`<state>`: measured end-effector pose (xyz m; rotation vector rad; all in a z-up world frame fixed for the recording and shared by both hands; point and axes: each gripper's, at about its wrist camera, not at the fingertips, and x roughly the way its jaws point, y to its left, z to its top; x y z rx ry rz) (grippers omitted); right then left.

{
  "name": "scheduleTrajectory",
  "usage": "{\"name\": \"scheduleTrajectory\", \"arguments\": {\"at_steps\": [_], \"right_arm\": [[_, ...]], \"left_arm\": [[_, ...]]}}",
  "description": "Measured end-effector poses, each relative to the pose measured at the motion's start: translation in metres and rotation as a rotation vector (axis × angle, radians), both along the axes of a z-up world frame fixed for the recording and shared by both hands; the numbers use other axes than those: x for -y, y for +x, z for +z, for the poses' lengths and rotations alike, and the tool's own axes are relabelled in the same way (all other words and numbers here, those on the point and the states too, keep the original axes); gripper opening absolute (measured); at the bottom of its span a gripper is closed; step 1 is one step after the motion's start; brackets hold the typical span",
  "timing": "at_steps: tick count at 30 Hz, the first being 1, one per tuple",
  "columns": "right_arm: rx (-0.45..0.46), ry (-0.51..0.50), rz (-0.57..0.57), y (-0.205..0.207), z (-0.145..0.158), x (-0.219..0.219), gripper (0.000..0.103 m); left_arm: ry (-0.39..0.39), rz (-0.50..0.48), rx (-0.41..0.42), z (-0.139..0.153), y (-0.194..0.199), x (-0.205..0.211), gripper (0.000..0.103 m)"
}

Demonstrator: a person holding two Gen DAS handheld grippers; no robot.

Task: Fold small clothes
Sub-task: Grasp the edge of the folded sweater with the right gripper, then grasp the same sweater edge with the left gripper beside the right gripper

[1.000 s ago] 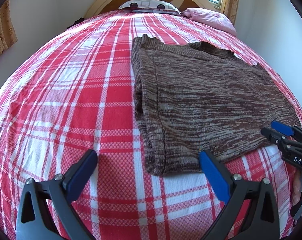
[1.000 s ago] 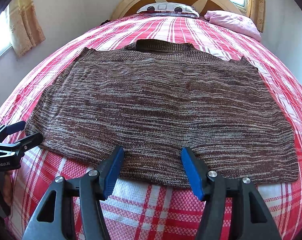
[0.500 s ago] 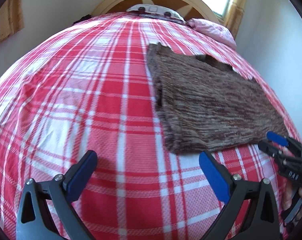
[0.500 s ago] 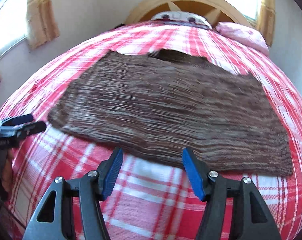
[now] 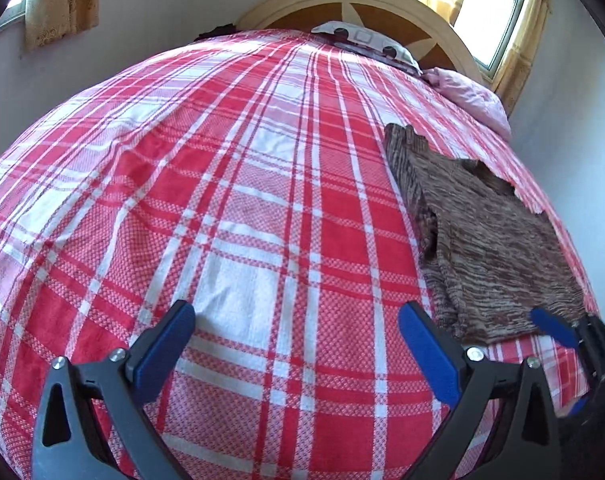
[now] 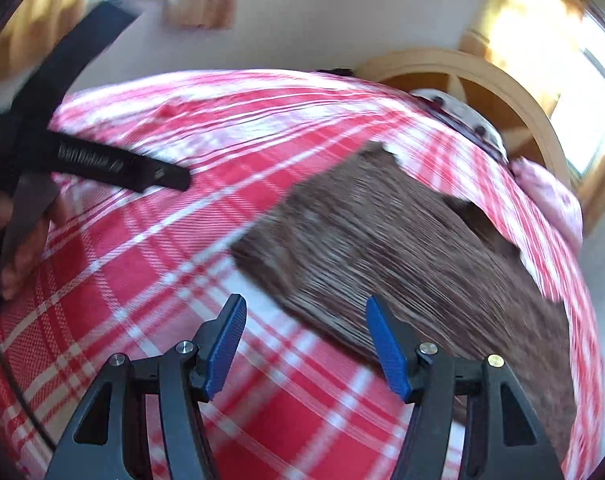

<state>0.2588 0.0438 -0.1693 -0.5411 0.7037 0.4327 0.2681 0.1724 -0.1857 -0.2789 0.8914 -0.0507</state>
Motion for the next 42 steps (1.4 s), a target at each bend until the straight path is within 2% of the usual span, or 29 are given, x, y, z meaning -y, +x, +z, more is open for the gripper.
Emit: {"name": "scheduleTrajectory", "arguments": {"at_steps": [5,9,11,12,13,15,19,22,26,29,32,35,37,38,40,42], "right_arm": [[0.062,-0.126,0.011,0.016,-0.015,-0.031,0.063],[0.069,-0.101,-0.021,0.029,-0.016,-0.031,0.063],[0.068,-0.073,-0.022,0.029,-0.017,-0.028,0.049],[0.069,-0.070,-0.019,0.028,-0.018,-0.027,0.035],[0.072,-0.076,-0.022,0.028,-0.020,-0.028,0.026],[0.079,-0.092,-0.025,0.027,-0.023,-0.031,0.020],[0.096,-0.100,-0.027,0.024,-0.025,-0.032,0.020],[0.073,-0.063,-0.030,0.028,-0.024,-0.027,0.020],[0.040,-0.012,-0.037,0.033,-0.023,-0.021,0.020],[0.038,-0.006,-0.038,0.033,-0.023,-0.021,0.020],[0.044,-0.010,-0.037,0.032,-0.024,-0.022,0.020],[0.054,-0.024,-0.037,0.030,-0.026,-0.024,0.020],[0.058,-0.029,-0.037,0.030,-0.026,-0.025,0.020],[0.057,-0.028,-0.038,0.030,-0.026,-0.025,0.020],[0.056,-0.025,-0.038,0.029,-0.026,-0.026,0.020],[0.058,-0.027,-0.038,0.028,-0.026,-0.026,0.020]], "left_arm": [[-0.029,-0.007,0.001,0.000,0.001,-0.003,0.103],[-0.060,-0.011,0.007,0.000,0.005,-0.009,0.103],[-0.066,-0.020,0.007,0.002,0.012,-0.011,0.103],[-0.063,-0.028,0.006,0.004,0.016,-0.012,0.103],[-0.055,-0.038,0.010,0.007,0.021,-0.012,0.103],[-0.043,-0.053,0.034,0.017,0.032,-0.011,0.103],[-0.057,-0.111,0.098,0.039,0.058,0.002,0.103],[-0.069,-0.163,0.111,0.043,0.077,0.017,0.103],[-0.116,-0.245,0.103,0.038,0.100,0.045,0.103],[-0.113,-0.282,0.097,0.031,0.113,0.062,0.101],[-0.117,-0.298,0.077,0.022,0.127,0.071,0.094],[-0.116,-0.286,0.048,0.010,0.143,0.071,0.094],[-0.135,-0.287,0.027,0.003,0.153,0.071,0.080],[-0.174,-0.302,0.011,0.001,0.158,0.070,0.071],[-0.211,-0.321,0.005,0.001,0.163,0.073,0.069],[-0.207,-0.343,-0.016,0.000,0.168,0.079,0.068]]}}
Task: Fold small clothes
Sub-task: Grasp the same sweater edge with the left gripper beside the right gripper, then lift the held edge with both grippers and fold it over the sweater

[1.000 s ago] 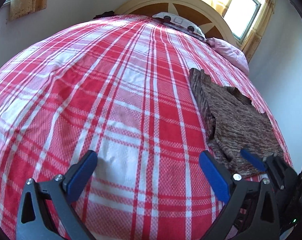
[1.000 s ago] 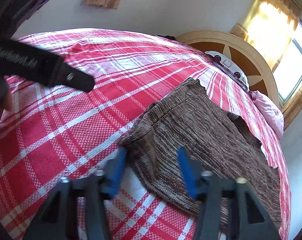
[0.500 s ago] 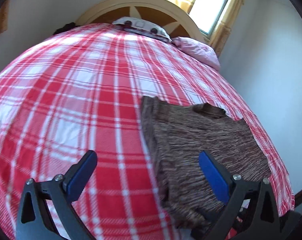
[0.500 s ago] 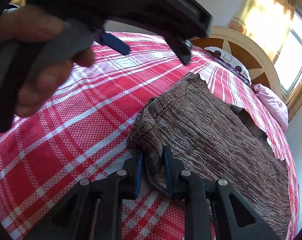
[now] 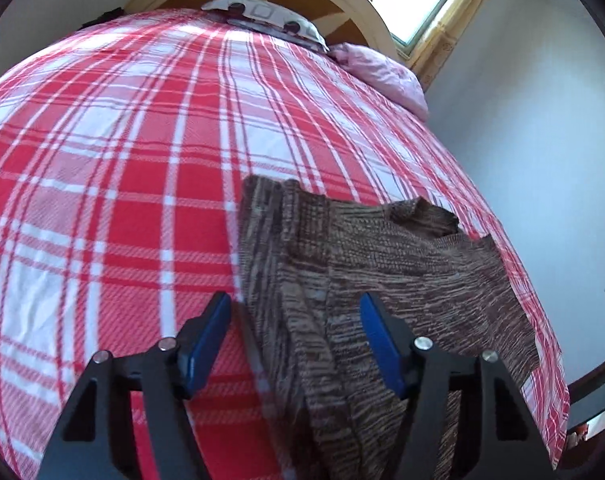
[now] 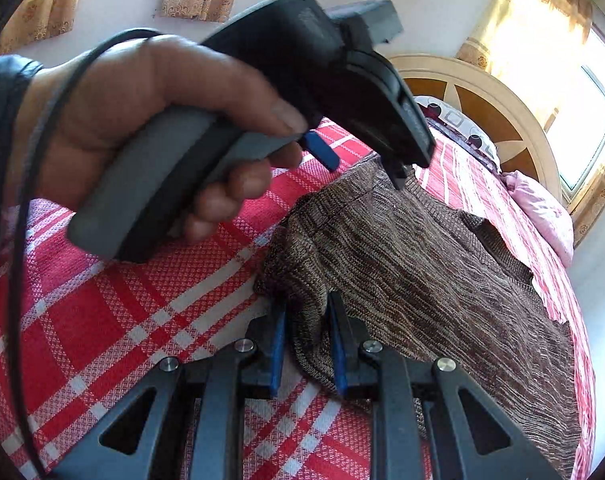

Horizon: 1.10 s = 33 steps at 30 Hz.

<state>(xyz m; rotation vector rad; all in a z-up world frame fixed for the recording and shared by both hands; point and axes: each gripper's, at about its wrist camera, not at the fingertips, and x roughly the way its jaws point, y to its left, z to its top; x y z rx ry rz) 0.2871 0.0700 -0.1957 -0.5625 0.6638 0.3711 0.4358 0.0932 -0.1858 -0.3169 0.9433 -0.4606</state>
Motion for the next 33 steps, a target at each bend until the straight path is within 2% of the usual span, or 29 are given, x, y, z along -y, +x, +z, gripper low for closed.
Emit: {"name": "scheduleTrajectory", "arguments": {"at_steps": [2,4,6,7,10,15,21,33], "right_arm": [[0.001,-0.001,0.000,0.000,0.000,0.000,0.019],[-0.001,0.002,0.004,-0.001,0.000,0.000,0.017],[-0.005,0.008,0.007,-0.001,0.001,0.000,0.014],[-0.005,0.012,0.007,-0.001,0.001,0.000,0.013],[-0.018,0.041,0.006,0.001,0.005,0.005,0.009],[-0.031,0.135,0.008,0.002,0.021,0.022,0.008],[0.001,0.200,-0.006,-0.004,0.041,0.046,0.008],[0.038,0.408,-0.079,-0.015,0.079,0.116,0.008]], "left_arm": [[0.012,-0.010,-0.003,0.001,0.002,0.007,0.067],[0.016,-0.032,-0.003,0.000,0.004,0.012,0.058],[0.027,-0.033,-0.001,-0.001,0.004,0.014,0.023],[-0.016,-0.041,-0.019,-0.002,0.006,0.011,0.019],[-0.052,-0.030,-0.024,-0.001,0.007,0.004,0.016],[-0.112,-0.006,-0.031,0.007,0.001,0.000,0.015],[-0.191,-0.001,-0.004,0.027,-0.005,0.006,0.015],[-0.251,-0.048,0.077,0.076,-0.009,0.062,0.015]]}}
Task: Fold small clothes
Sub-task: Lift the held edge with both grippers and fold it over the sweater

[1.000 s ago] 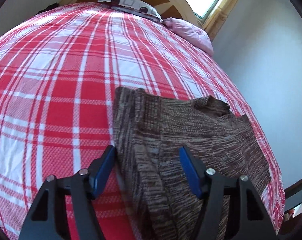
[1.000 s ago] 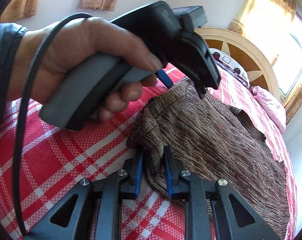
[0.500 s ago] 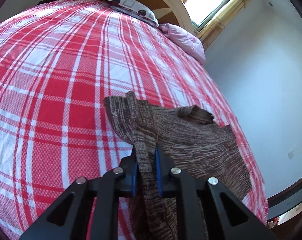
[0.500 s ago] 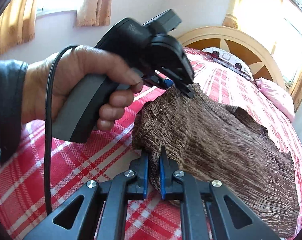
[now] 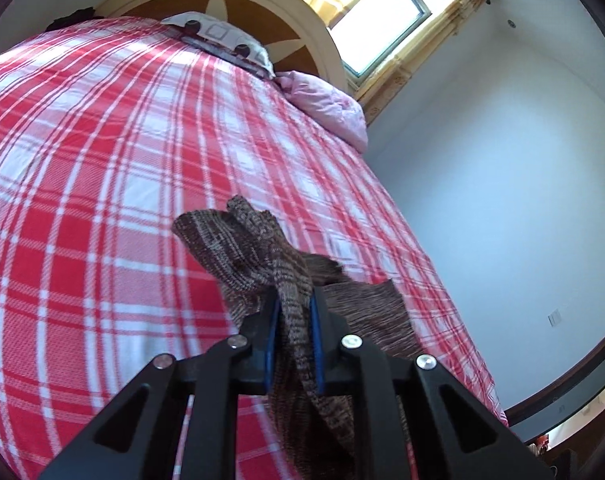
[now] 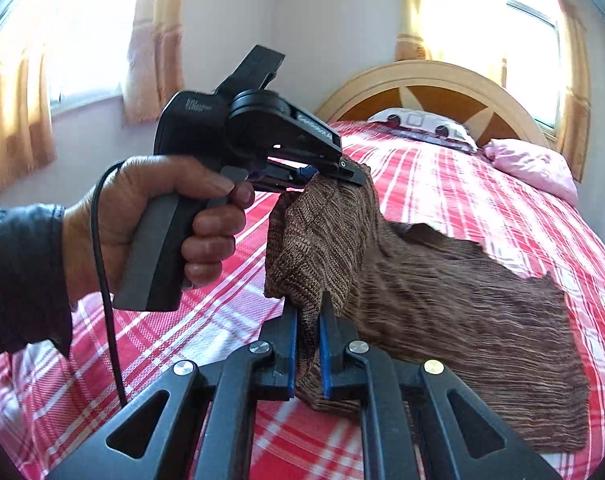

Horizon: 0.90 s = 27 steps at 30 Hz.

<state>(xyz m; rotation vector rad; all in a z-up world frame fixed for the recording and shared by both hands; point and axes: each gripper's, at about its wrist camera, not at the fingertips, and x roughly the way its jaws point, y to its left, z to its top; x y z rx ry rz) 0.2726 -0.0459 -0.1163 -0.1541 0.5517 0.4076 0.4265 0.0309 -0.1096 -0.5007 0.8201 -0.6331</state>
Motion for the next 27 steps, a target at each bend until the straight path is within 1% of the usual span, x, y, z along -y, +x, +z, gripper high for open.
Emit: {"name": "scheduleTrajectory", "arguments": {"at_steps": [4,10,19,22,27], "right_arm": [[0.002,0.060,-0.035,-0.001,0.009,0.028,0.008],[-0.016,0.132,-0.103,0.003,0.011,0.077,0.008],[-0.060,0.221,-0.194,-0.004,0.007,0.147,0.008],[-0.080,0.248,-0.225,-0.004,0.001,0.168,0.008],[-0.119,0.280,-0.269,-0.004,-0.009,0.197,0.008]], "left_arm": [[0.014,-0.028,0.029,0.014,0.002,0.028,0.015],[0.031,-0.062,0.025,0.021,0.009,0.070,0.015],[0.090,-0.132,0.020,0.019,0.015,0.142,0.015],[0.112,-0.161,0.012,0.012,0.019,0.166,0.015],[0.136,-0.189,-0.004,0.001,0.021,0.191,0.015]]}}
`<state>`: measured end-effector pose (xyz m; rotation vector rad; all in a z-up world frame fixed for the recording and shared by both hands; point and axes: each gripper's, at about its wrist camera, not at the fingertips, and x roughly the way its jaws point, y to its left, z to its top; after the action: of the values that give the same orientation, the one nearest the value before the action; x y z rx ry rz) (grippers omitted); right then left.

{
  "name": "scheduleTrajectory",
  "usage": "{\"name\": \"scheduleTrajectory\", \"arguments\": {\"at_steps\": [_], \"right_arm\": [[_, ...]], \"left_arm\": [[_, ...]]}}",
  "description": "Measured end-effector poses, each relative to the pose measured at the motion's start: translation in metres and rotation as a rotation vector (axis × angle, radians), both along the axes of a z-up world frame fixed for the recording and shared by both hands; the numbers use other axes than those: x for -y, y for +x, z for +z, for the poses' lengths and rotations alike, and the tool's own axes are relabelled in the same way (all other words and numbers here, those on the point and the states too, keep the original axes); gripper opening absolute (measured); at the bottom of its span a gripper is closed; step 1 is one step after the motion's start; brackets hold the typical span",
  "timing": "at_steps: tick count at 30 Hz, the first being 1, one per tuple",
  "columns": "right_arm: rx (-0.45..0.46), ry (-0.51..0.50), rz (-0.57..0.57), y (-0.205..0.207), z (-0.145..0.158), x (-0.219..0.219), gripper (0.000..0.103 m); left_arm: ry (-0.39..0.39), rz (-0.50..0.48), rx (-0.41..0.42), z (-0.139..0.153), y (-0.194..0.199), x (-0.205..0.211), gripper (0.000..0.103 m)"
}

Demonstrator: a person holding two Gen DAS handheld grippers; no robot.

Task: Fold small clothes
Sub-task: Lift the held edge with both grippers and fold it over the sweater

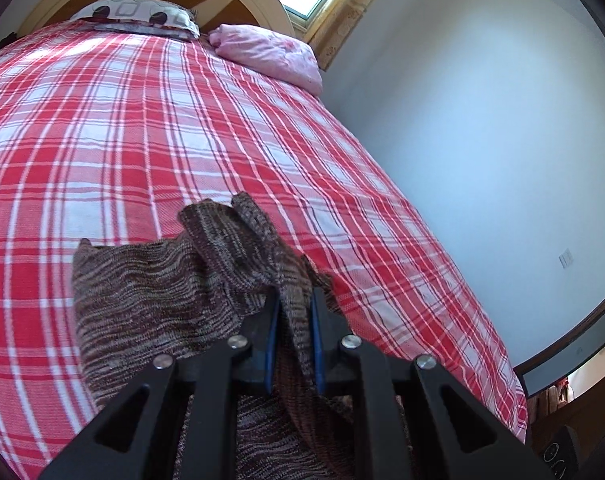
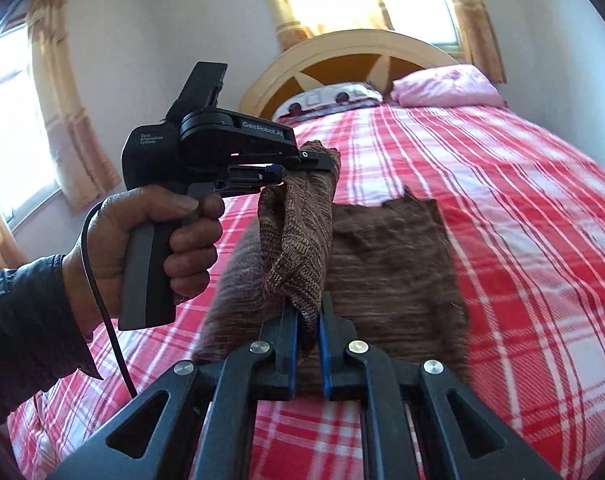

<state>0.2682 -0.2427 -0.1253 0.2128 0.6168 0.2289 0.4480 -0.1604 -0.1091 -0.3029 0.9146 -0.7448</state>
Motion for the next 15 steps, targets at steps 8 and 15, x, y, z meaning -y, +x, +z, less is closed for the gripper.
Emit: {"name": "scheduleTrajectory", "arguments": {"at_steps": [8,15], "right_arm": [[-0.070,0.055,-0.043,-0.004,-0.017,0.032,0.008],[-0.115,0.092,-0.089,-0.010,-0.030,0.051,0.008]], "left_arm": [[0.050,-0.044,-0.025,-0.012,-0.001,0.036,0.015],[0.104,-0.085,-0.032,-0.021,-0.005,0.069,0.015]]}}
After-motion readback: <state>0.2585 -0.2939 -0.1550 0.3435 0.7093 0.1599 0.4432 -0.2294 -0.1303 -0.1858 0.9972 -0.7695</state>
